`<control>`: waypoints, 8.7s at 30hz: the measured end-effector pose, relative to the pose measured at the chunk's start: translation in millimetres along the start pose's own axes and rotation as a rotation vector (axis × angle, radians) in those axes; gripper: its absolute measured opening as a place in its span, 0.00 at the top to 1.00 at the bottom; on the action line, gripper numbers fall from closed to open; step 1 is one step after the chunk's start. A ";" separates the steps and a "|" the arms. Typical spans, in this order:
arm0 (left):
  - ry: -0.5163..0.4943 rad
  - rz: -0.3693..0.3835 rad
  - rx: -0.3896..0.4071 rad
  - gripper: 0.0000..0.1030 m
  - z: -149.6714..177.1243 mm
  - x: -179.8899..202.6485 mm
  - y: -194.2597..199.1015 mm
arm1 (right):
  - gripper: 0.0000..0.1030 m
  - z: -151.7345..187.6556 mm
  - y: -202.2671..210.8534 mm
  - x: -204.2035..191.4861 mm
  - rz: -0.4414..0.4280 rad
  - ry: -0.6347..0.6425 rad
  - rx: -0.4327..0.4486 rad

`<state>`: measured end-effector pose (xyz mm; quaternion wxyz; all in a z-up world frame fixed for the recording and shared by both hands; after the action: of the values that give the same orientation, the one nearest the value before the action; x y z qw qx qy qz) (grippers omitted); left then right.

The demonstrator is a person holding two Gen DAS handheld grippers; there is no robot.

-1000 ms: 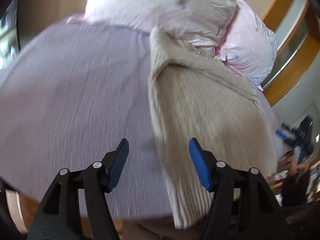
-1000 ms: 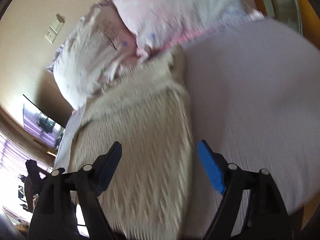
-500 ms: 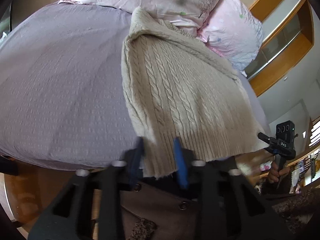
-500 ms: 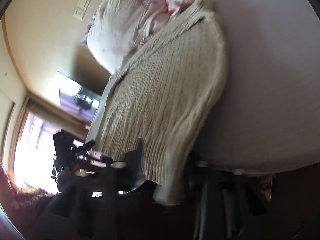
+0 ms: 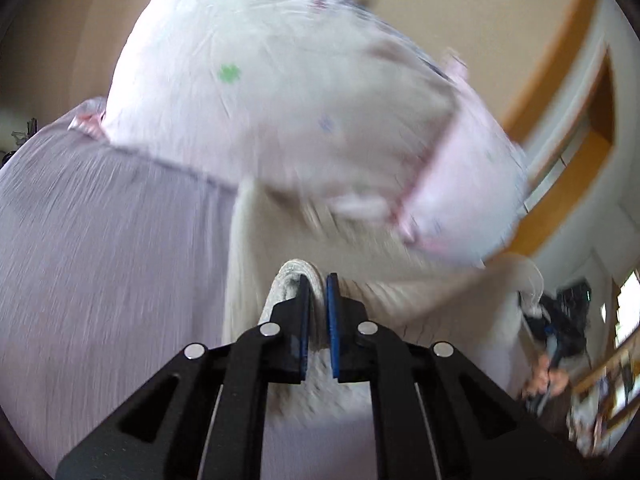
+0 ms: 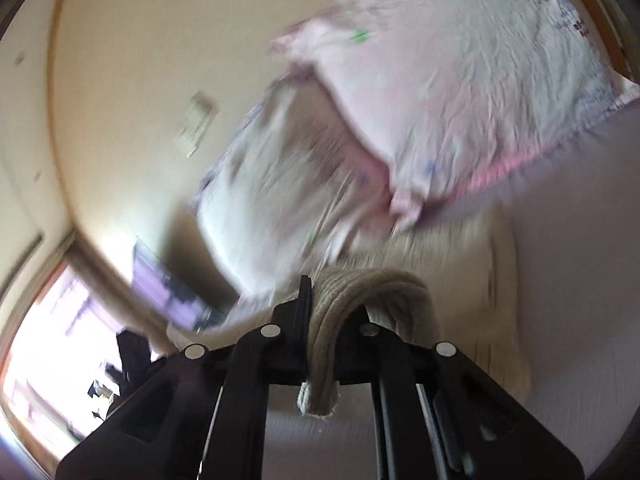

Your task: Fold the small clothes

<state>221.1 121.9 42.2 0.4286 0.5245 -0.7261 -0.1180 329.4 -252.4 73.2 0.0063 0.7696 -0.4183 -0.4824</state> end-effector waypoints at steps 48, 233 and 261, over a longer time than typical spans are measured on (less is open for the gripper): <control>-0.003 0.430 -0.187 0.85 -38.8 193.4 -107.6 | 0.01 -41.1 34.7 84.4 0.164 -0.155 0.192; -0.369 -0.383 -0.327 0.02 119.7 55.8 -110.2 | 0.01 196.9 -50.5 29.0 0.749 0.373 -0.421; -0.370 -0.383 -0.326 0.02 119.3 56.0 -110.3 | 0.01 196.9 -49.8 28.5 0.749 0.372 -0.421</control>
<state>200.3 -6.1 -70.5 0.3376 0.5456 -0.6514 -0.4051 219.2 -161.0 -73.6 0.4108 0.6212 -0.5520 -0.3751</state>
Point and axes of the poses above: each gripper's, at about its wrist camera, not at the fingertips, and y roughly against the way its jaws point, x to its right, z to its underside, the point moved 10 cm from there along -y, roughly the way its jaws point, and after that the axes turned 8 degrees about -x, right-handed, at the moved point
